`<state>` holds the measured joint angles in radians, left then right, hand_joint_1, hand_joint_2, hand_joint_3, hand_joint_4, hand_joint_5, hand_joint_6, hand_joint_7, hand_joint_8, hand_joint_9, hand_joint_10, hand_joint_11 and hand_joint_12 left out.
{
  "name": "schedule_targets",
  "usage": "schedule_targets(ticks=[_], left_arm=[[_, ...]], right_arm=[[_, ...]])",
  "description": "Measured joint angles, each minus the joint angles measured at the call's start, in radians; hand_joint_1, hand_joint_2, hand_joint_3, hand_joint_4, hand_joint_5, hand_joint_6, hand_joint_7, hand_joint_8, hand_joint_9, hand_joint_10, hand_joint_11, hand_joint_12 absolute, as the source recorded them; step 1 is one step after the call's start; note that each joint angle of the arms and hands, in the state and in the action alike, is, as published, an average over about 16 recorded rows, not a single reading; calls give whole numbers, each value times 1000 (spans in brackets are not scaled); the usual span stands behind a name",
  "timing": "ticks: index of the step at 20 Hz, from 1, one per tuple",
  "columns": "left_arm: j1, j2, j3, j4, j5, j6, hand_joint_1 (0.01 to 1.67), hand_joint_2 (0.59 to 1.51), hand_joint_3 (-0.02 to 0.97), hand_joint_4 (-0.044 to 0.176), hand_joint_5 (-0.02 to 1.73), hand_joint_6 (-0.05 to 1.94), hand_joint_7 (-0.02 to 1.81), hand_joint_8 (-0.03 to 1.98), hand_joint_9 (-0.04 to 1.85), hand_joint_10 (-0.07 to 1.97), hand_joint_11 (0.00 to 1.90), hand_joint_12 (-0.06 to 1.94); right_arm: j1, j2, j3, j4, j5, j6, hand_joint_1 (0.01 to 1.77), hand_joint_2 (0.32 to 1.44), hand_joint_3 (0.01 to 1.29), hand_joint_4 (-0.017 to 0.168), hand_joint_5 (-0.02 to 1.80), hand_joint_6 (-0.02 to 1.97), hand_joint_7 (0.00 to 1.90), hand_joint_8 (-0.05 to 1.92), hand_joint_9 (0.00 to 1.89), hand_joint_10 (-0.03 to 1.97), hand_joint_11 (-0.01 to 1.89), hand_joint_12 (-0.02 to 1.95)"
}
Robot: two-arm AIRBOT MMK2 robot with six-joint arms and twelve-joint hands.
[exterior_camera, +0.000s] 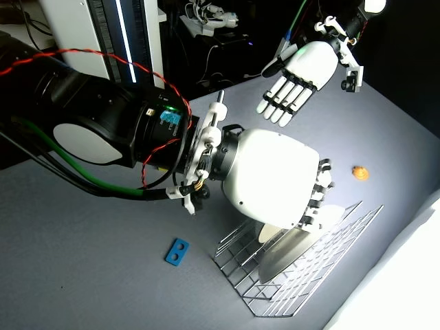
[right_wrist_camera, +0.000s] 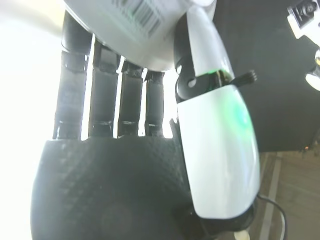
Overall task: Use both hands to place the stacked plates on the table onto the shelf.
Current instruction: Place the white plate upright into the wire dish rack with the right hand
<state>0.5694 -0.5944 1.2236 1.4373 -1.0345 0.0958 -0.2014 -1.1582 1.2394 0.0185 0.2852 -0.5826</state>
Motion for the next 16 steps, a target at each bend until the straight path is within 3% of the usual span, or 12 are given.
schedule_targets(ticks=[9,16], left_arm=[[6,11,-24,-24,9,0,17,1125,12,-2,46,7,63,0,24,8,22,10],[7,8,-12,-50,11,0,18,1125,12,-2,43,7,59,0,22,8,23,10]], right_arm=[[-28,-4,8,0,17,-17,1190,1094,12,-10,759,1180,932,1152,970,797,637,1342],[-45,-4,8,1,24,-21,1186,1123,13,-10,747,1194,921,1108,949,799,613,1327]])
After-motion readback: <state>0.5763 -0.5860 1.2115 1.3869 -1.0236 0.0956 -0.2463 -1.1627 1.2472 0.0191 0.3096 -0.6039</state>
